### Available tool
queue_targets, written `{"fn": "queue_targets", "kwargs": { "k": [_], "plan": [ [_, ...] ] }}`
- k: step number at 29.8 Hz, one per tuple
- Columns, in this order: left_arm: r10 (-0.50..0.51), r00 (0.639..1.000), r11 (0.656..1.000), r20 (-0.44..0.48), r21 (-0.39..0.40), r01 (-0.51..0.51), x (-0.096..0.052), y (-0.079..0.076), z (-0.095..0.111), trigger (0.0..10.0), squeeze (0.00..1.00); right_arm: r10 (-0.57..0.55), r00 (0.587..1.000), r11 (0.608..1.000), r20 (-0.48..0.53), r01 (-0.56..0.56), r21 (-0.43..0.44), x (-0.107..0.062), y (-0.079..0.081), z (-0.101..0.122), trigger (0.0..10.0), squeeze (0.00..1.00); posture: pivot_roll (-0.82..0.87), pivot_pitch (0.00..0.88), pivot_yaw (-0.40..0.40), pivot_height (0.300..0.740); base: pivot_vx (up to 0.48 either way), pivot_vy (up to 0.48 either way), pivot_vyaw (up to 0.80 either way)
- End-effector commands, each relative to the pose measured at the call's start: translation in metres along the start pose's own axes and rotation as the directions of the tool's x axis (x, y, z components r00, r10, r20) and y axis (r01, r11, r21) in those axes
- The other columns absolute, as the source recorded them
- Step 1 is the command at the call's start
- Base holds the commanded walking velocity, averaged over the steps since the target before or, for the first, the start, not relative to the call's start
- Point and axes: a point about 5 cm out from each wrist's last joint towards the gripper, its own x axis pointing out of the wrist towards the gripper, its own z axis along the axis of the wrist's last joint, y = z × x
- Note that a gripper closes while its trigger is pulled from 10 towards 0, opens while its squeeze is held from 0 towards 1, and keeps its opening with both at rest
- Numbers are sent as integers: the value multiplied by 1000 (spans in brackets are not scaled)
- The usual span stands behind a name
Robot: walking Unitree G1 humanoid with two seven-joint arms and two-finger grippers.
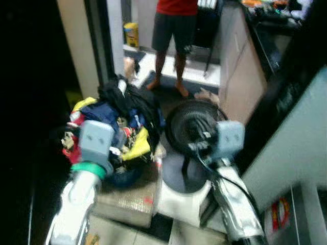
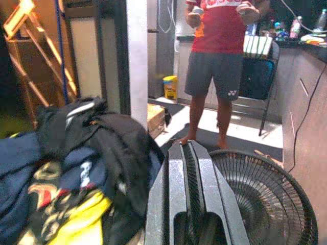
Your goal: Clothes washing
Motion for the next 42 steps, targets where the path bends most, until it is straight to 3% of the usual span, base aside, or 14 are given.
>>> {"fn": "queue_targets", "kwargs": {
  "k": [1,13,22,29,42],
  "plan": [
    [20,1000,1000,-17,10,-20,-1,5,-3,10000,0,26,1000,1000,-1,-26,17,3,10,0,10000,0,83,21,-16,740,461,0,406],
    [21,1000,1000,-22,12,-21,-1,5,-5,10000,0,33,999,999,1,-33,26,3,11,0,10000,0,81,16,-17,740,446,0,0],
    [-3,999,999,-41,33,4,-2,2,-9,10000,0,45,999,998,5,-45,48,2,12,0,10000,0,80,15,-19,740,0,0,0],
    [-56,983,998,-178,32,62,-14,-9,-43,10000,0,64,998,996,-29,-62,69,-1,15,-8,10000,0,80,19,-20,740,0,0,0],
    [-60,981,997,-182,34,67,-18,-14,-47,10000,0,64,997,996,-38,-62,61,-2,12,-9,10000,0,76,28,-23,740,0,0,0]
  ]
}}
